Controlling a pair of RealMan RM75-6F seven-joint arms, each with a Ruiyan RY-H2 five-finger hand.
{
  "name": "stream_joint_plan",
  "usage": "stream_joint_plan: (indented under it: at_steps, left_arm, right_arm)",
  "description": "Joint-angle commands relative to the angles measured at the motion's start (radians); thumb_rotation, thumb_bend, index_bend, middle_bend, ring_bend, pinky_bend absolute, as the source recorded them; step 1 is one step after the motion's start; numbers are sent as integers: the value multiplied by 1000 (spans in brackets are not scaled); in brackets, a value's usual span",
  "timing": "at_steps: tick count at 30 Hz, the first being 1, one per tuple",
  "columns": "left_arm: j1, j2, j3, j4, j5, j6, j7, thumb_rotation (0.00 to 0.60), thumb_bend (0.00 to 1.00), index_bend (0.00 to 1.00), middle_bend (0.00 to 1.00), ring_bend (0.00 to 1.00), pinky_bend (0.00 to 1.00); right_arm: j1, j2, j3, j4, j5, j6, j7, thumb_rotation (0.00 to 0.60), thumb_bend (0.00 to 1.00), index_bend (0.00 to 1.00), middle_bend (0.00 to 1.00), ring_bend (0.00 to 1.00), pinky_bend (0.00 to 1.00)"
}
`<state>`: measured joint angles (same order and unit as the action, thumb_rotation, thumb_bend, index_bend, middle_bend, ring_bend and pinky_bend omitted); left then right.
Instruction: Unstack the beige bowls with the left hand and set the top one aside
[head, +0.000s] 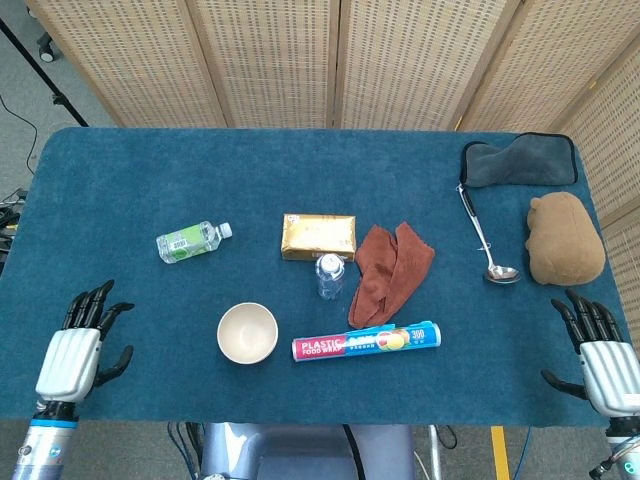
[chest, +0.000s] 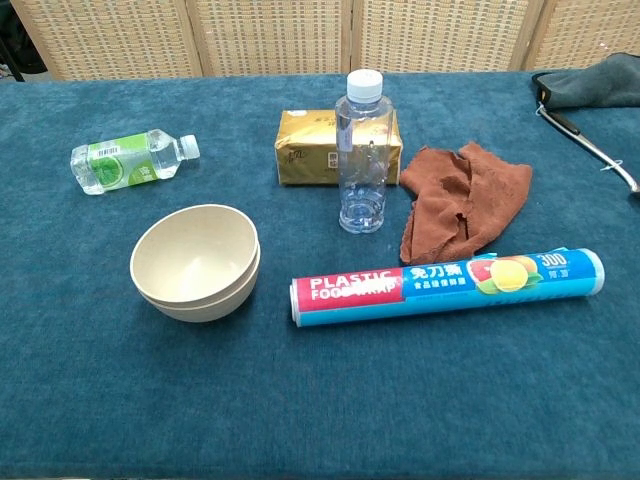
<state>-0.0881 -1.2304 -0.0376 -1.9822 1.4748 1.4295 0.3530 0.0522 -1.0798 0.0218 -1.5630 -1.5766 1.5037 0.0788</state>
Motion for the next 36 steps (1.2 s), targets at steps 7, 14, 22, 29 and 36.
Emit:
stream_joint_plan:
  at_steps: [7, 14, 22, 29, 36]
  left_arm:
    - [-110, -91, -65, 8, -110, -126, 93, 600, 354, 292, 0, 16, 0]
    - [-166, -134, -84, -21, -181, -180, 138, 600, 354, 293, 0, 16, 0]
    - [-208, -171, -84, -49, -236, -197, 208, 600, 353, 294, 0, 16, 0]
    - [-227, -193, -74, -41, -257, -198, 222, 600, 354, 294, 0, 16, 0]
    - [-246, -203, -89, -9, -275, -171, 260, 600, 353, 307, 0, 16, 0]
  right_arm:
    - [-3, 5, -1, 0, -3, 8, 13, 600, 105, 82, 0, 0, 51]
    - [-6, 9, 1, 2, -2, 15, 24, 600, 105, 82, 0, 0, 51]
    - [-14, 13, 7, 3, 8, 29, 24, 600, 105, 82, 0, 0, 51]
    - [-24, 17, 5, -5, -14, 60, 27, 600, 105, 82, 0, 0, 51]
    - [-29, 21, 6, -9, -10, 63, 26, 600, 105, 82, 0, 0, 51]
